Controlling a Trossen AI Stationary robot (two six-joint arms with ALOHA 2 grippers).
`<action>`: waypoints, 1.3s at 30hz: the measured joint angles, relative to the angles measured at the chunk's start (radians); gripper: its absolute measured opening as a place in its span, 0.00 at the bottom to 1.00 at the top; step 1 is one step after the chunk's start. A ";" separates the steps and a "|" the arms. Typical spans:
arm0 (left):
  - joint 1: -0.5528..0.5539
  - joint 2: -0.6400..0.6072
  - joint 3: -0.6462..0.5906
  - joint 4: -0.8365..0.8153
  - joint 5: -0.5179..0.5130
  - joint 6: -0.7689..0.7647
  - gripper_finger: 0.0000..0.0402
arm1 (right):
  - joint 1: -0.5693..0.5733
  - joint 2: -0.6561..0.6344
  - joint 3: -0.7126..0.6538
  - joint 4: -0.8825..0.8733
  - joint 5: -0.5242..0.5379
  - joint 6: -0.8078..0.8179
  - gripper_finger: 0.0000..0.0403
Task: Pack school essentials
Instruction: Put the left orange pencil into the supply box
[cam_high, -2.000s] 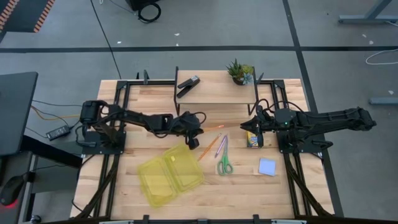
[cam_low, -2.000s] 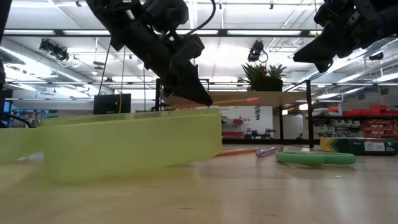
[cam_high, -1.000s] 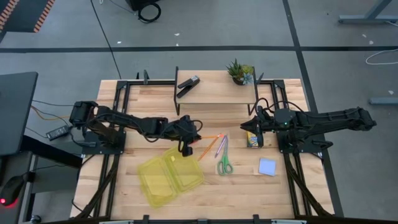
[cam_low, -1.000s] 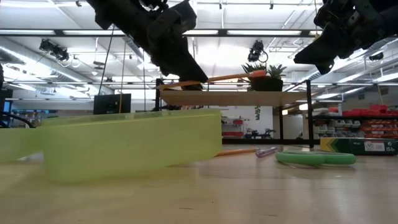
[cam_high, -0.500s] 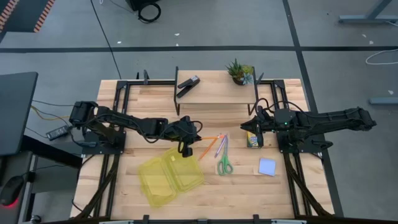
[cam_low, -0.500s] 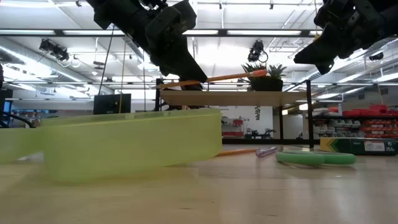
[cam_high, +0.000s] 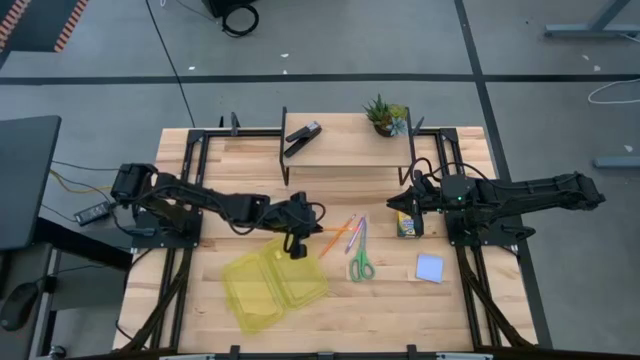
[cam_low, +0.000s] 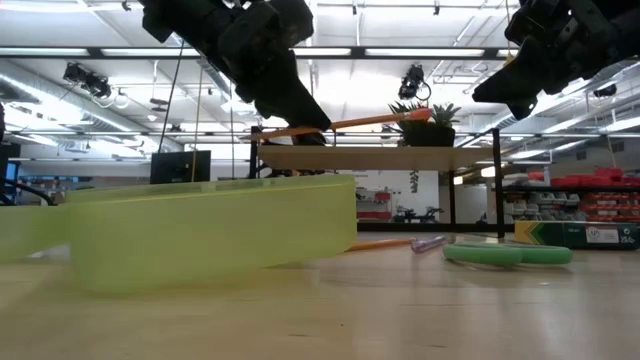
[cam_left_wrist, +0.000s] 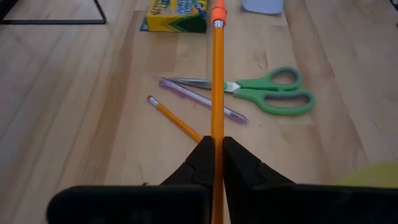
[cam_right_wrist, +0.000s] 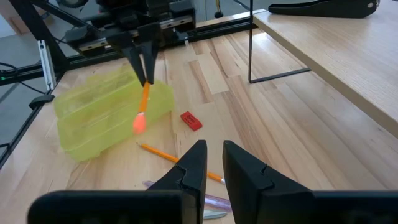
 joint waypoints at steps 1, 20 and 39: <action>-0.004 0.000 0.000 -0.002 0.000 0.001 0.05 | 0.000 0.000 0.000 0.000 0.000 0.000 0.15; -0.071 0.000 0.000 -0.076 0.001 0.058 0.04 | 0.000 0.000 0.000 0.000 0.000 -0.015 0.15; -0.189 0.000 0.000 -0.103 0.019 0.161 0.04 | 0.000 0.000 0.000 0.000 0.034 -0.010 0.15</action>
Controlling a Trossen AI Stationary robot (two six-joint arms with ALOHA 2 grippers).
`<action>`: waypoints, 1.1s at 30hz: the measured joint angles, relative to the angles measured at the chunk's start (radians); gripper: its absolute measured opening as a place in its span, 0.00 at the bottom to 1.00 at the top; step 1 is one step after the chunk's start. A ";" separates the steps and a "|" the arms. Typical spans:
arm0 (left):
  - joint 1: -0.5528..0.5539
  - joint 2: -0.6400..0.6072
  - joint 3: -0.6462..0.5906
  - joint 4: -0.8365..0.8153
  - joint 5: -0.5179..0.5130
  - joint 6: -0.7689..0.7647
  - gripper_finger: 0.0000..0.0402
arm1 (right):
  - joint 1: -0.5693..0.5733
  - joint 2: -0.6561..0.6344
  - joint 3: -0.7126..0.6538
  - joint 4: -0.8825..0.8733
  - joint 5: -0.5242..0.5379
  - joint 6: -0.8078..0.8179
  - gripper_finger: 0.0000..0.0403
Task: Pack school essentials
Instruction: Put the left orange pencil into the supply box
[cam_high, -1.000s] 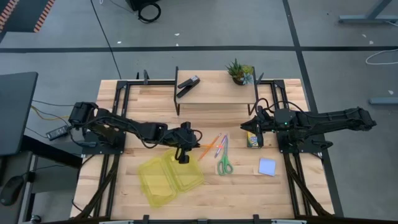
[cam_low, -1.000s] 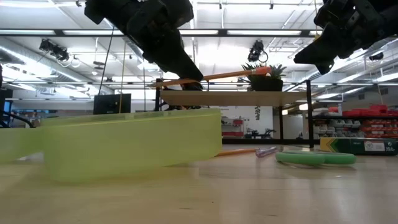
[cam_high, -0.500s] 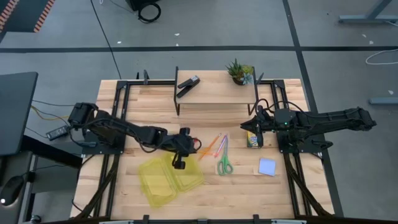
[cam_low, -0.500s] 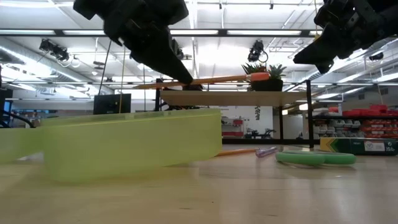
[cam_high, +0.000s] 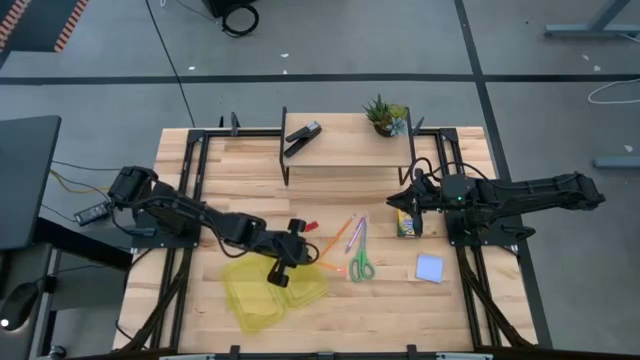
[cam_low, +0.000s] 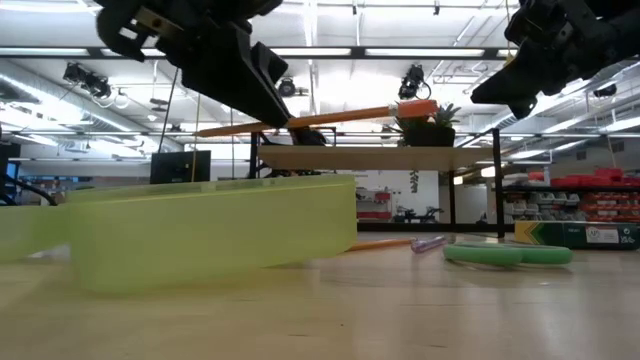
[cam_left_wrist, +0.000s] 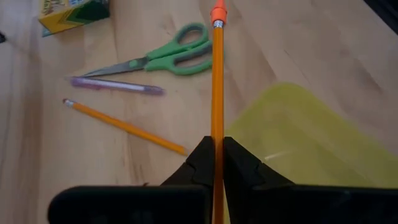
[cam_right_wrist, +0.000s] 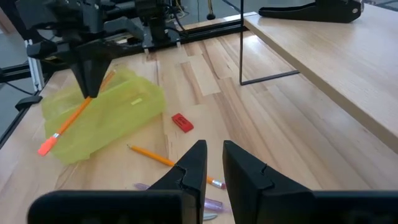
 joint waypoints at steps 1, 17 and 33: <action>-0.004 0.000 0.000 -0.001 0.000 0.000 0.04 | 0.000 0.000 0.000 0.000 0.000 0.006 0.15; -0.072 0.000 0.000 -0.135 0.000 -0.061 0.05 | 0.000 0.000 0.000 -0.029 0.007 0.037 0.15; -0.099 0.000 0.000 -0.235 0.000 -0.114 0.04 | 0.000 0.000 0.000 -0.030 0.028 0.037 0.15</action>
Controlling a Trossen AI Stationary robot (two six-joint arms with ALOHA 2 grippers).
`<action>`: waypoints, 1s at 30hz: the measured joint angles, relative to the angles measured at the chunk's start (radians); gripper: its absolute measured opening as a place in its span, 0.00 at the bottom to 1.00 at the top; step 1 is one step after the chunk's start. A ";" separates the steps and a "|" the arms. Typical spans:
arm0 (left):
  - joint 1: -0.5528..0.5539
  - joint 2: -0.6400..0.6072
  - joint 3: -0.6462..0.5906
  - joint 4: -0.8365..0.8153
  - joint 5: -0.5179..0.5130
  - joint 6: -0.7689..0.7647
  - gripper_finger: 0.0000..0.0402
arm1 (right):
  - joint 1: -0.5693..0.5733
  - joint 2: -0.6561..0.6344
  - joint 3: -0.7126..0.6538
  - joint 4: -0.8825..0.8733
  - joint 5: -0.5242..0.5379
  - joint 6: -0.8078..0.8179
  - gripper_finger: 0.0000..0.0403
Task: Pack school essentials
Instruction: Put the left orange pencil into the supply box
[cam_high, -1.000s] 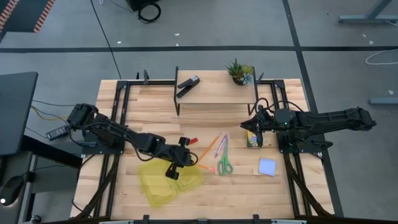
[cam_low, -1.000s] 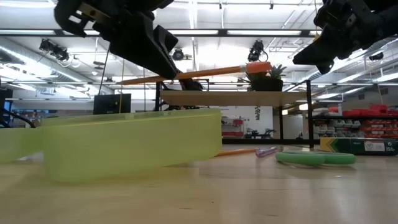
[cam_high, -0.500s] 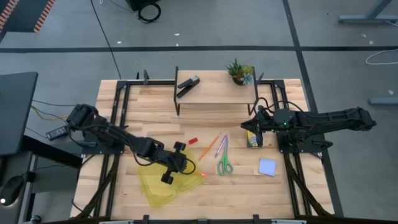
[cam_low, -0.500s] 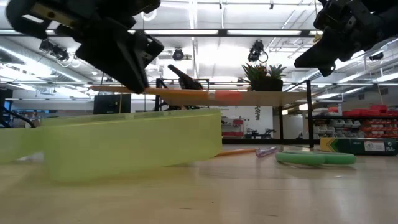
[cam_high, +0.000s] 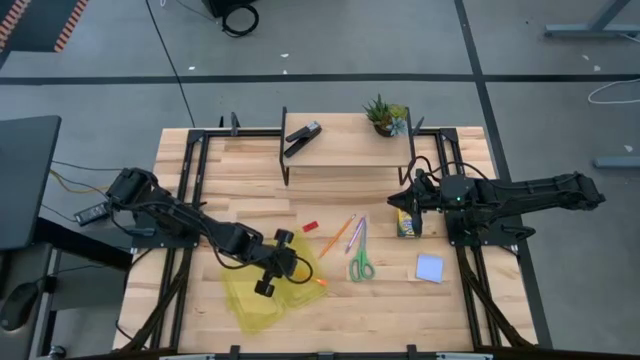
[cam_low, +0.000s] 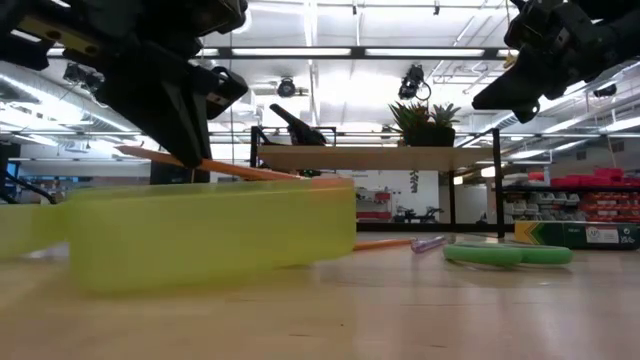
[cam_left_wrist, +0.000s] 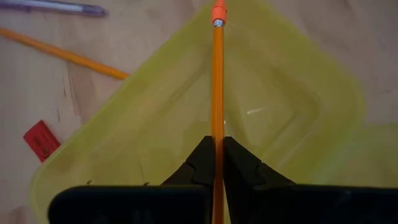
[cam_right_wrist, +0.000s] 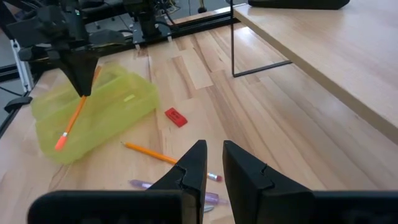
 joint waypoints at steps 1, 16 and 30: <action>0.000 0.000 0.000 -0.002 0.000 0.000 0.04 | 0.000 0.000 0.000 0.000 0.001 0.000 0.15; 0.008 0.000 -0.018 0.037 0.000 0.053 0.05 | 0.000 0.000 0.000 0.000 0.002 -0.002 0.15; 0.011 0.009 -0.059 0.101 0.000 0.101 0.07 | 0.000 0.000 0.000 0.005 0.002 0.000 0.15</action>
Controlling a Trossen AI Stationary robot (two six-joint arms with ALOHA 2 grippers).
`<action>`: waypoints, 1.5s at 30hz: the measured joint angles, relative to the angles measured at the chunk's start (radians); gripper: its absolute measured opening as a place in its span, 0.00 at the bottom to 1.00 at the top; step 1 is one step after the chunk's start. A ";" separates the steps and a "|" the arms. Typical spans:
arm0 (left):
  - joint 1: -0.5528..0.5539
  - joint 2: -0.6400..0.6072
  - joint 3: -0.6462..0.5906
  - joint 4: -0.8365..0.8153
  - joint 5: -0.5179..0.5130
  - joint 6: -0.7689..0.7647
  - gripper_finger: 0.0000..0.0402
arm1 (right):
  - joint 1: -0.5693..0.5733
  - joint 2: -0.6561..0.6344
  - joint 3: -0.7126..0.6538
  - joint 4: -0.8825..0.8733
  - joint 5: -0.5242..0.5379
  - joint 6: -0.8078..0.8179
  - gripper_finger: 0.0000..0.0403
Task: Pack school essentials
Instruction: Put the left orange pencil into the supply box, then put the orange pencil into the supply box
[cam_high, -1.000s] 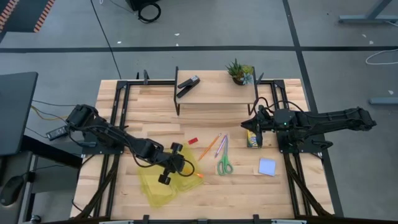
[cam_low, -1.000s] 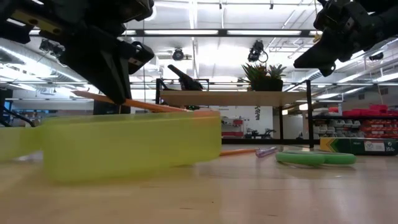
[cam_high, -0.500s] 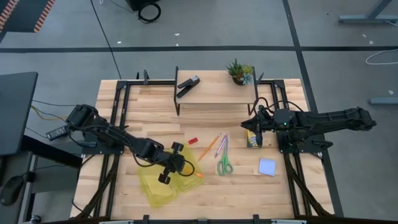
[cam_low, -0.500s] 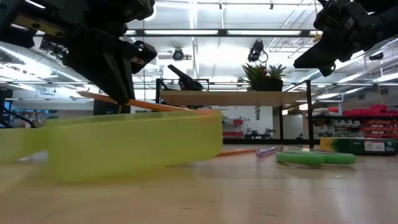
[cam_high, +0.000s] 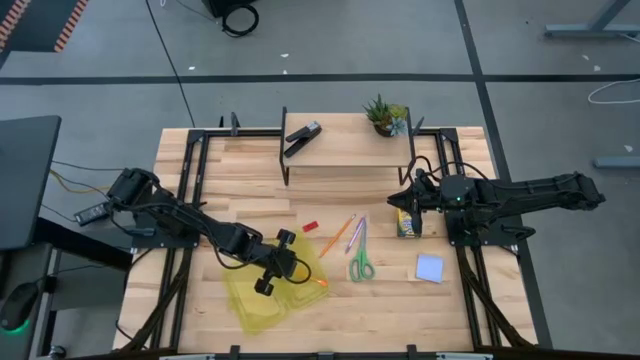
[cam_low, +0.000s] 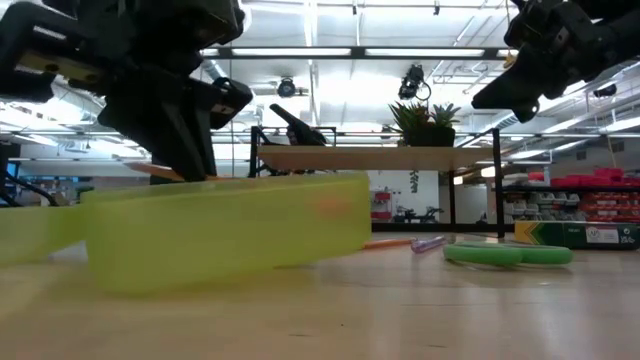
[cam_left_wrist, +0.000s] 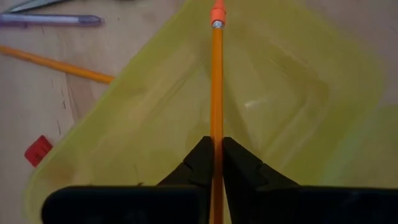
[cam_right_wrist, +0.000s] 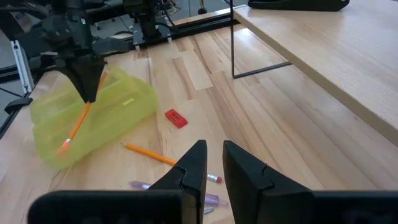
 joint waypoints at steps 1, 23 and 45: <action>0.000 0.002 0.000 -0.002 0.000 0.008 0.08 | 0.000 0.000 0.000 0.003 0.000 -0.003 0.15; 0.022 -0.007 0.081 -0.147 -0.048 -0.022 0.42 | 0.000 0.002 0.000 0.003 0.000 -0.022 0.15; 0.221 0.181 0.328 -0.076 -0.110 -0.280 0.29 | 0.000 0.002 0.000 0.029 0.000 -0.025 0.15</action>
